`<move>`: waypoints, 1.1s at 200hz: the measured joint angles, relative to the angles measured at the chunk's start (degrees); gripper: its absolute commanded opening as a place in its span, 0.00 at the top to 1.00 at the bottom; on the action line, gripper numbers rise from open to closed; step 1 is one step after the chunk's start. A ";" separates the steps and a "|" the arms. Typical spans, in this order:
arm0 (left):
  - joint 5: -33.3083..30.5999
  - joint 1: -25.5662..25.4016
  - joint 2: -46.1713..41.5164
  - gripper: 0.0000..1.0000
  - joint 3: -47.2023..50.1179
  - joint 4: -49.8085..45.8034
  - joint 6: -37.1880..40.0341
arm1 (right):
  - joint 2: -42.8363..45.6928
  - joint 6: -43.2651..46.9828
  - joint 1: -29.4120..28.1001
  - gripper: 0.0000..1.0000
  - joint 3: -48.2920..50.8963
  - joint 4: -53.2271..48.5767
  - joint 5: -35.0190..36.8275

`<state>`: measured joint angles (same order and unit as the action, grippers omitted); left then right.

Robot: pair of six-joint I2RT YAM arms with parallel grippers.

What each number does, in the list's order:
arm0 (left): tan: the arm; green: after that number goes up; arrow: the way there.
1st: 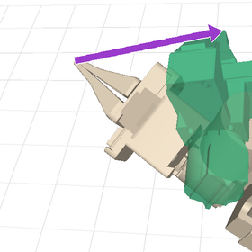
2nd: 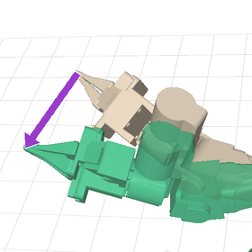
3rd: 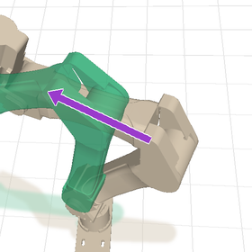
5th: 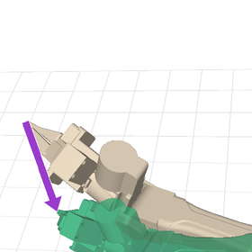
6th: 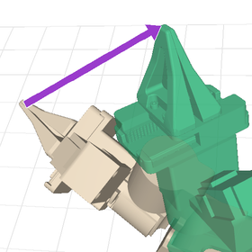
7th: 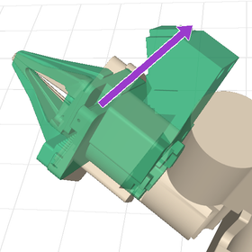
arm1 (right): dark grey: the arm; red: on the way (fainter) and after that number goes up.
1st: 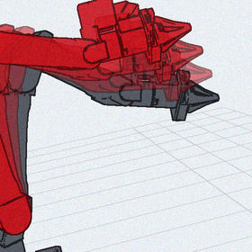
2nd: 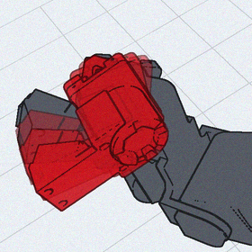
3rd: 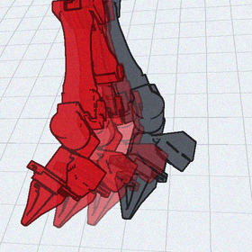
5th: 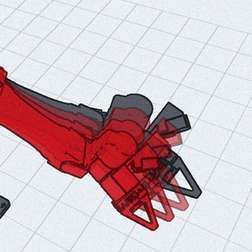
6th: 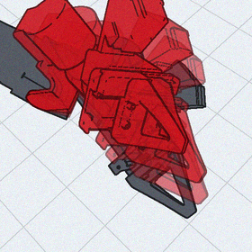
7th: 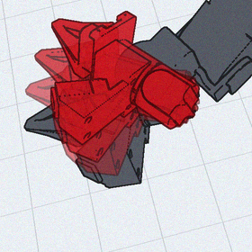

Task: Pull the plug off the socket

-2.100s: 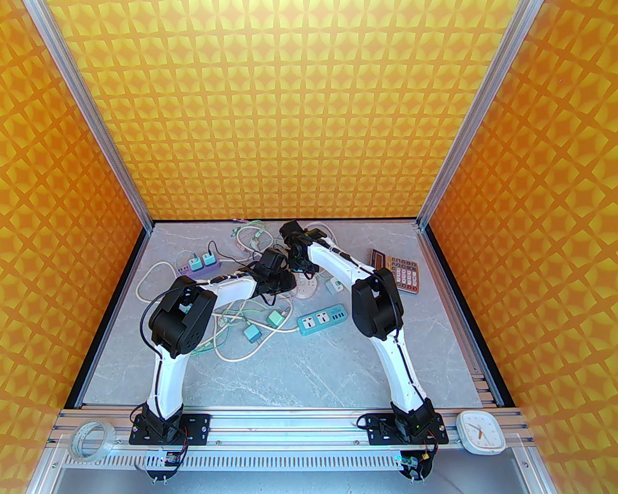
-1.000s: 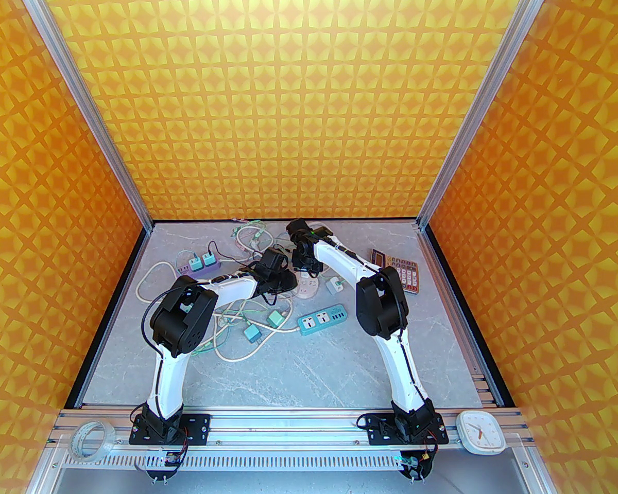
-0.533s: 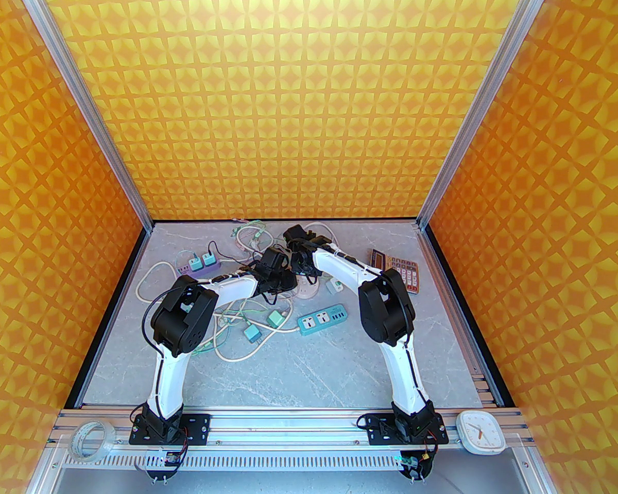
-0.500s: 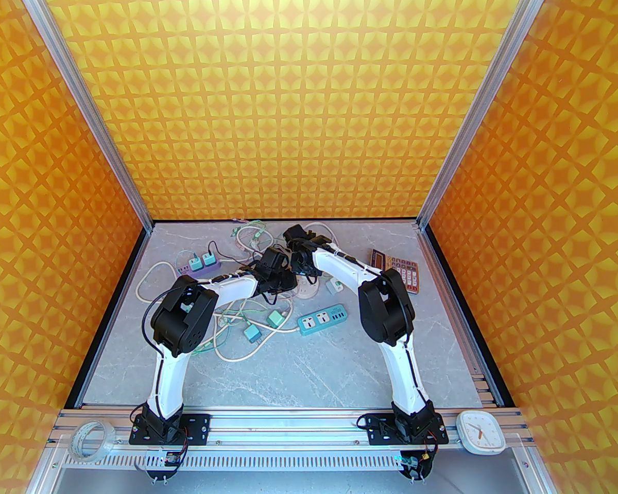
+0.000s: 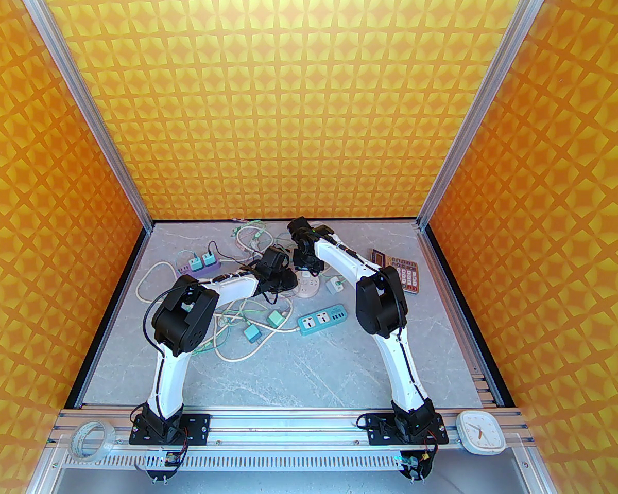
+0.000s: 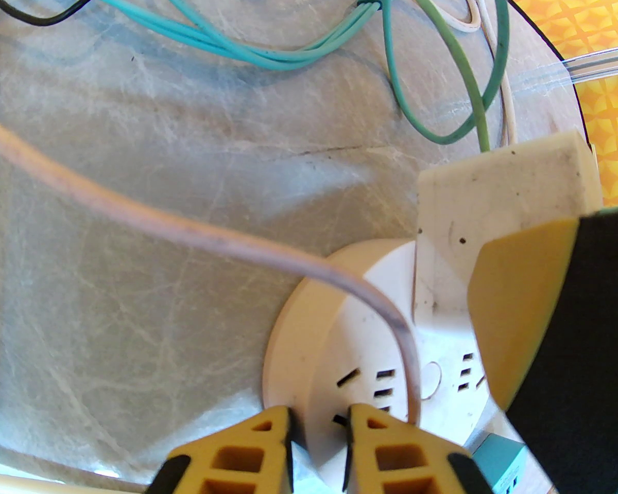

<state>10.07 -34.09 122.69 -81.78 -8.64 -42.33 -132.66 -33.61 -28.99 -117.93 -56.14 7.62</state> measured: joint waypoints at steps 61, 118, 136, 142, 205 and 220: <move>0.35 -0.09 0.52 0.82 -0.81 -0.55 0.35 | 5.57 -2.14 -1.99 0.90 10.60 8.44 5.09; 0.66 -0.09 0.92 0.82 -1.18 -1.22 0.55 | 5.05 -2.25 -1.95 0.91 8.92 6.56 5.01; 0.70 -0.09 0.94 0.84 -1.18 -1.20 0.59 | 3.76 -1.81 -1.11 0.90 6.58 4.59 3.21; 0.72 -0.09 0.96 0.84 -1.18 -1.18 0.61 | 3.06 -1.53 -0.83 0.90 5.22 3.56 2.60; 0.74 -0.09 1.11 0.84 -1.40 -1.18 0.59 | -0.68 0.52 1.07 0.90 -1.75 -2.16 -1.86; 0.74 -0.09 1.11 0.84 -1.44 -1.18 0.61 | -0.33 0.48 1.01 0.91 -0.85 -1.40 -1.55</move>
<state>10.81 -34.17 123.81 -83.22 -9.82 -41.71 -132.99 -33.12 -27.99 -118.78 -57.54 6.07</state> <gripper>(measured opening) 0.157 0.333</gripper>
